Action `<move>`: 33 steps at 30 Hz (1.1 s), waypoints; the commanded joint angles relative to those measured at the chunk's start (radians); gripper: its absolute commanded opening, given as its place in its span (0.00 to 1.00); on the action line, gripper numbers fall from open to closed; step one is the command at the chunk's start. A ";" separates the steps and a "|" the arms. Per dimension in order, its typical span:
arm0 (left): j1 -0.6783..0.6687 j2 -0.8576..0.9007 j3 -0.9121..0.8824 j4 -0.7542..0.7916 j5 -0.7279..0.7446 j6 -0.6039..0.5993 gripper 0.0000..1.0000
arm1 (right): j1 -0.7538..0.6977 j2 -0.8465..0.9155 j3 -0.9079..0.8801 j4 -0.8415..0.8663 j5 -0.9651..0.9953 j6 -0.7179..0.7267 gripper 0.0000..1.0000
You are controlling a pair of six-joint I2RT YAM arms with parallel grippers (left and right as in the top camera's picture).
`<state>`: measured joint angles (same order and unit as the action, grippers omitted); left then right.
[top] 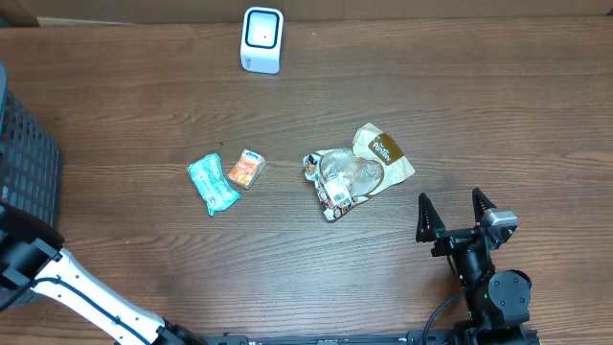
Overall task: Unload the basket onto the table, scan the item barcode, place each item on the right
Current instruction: 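Grasp the green-capped jar in the basket with the left gripper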
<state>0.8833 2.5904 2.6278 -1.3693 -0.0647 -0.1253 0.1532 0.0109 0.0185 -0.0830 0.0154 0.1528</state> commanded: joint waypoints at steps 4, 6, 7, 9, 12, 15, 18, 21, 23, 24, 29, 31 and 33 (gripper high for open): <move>-0.008 0.039 -0.003 -0.019 0.012 0.018 0.77 | 0.005 -0.008 -0.011 0.002 0.006 -0.004 1.00; -0.008 0.039 -0.003 -0.025 0.013 0.017 0.73 | 0.005 -0.008 -0.011 0.003 0.006 -0.004 1.00; -0.008 0.039 -0.002 -0.031 0.013 0.013 0.70 | 0.005 -0.008 -0.011 0.002 0.006 -0.004 1.00; -0.008 0.039 -0.002 -0.038 0.013 0.013 0.64 | 0.005 -0.008 -0.011 0.002 0.006 -0.004 1.00; -0.008 0.039 -0.001 -0.052 0.013 0.013 0.61 | 0.005 -0.008 -0.011 0.003 0.006 -0.004 1.00; -0.007 0.025 0.001 -0.074 0.013 0.000 0.57 | 0.005 -0.008 -0.011 0.002 0.006 -0.004 1.00; -0.006 -0.007 0.001 -0.085 0.014 -0.024 0.56 | 0.005 -0.008 -0.011 0.003 0.006 -0.004 1.00; -0.007 -0.060 0.001 -0.083 0.041 -0.039 0.55 | 0.005 -0.008 -0.011 0.003 0.006 -0.004 1.00; -0.011 -0.116 0.001 -0.075 0.088 -0.041 0.54 | 0.005 -0.008 -0.011 0.003 0.006 -0.004 1.00; -0.013 -0.146 0.001 -0.072 0.097 -0.051 0.54 | 0.005 -0.008 -0.011 0.003 0.006 -0.004 1.00; -0.025 -0.332 0.001 -0.062 0.116 -0.109 0.54 | 0.005 -0.008 -0.011 0.003 0.006 -0.004 1.00; -0.028 -0.404 0.001 -0.056 0.118 -0.127 0.54 | 0.005 -0.008 -0.011 0.003 0.006 -0.004 1.00; -0.031 -0.495 0.001 -0.055 0.145 -0.138 0.54 | 0.005 -0.008 -0.011 0.003 0.006 -0.004 1.00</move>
<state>0.8631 2.2734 2.6087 -1.4284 0.0330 -0.2161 0.1532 0.0109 0.0185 -0.0830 0.0154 0.1524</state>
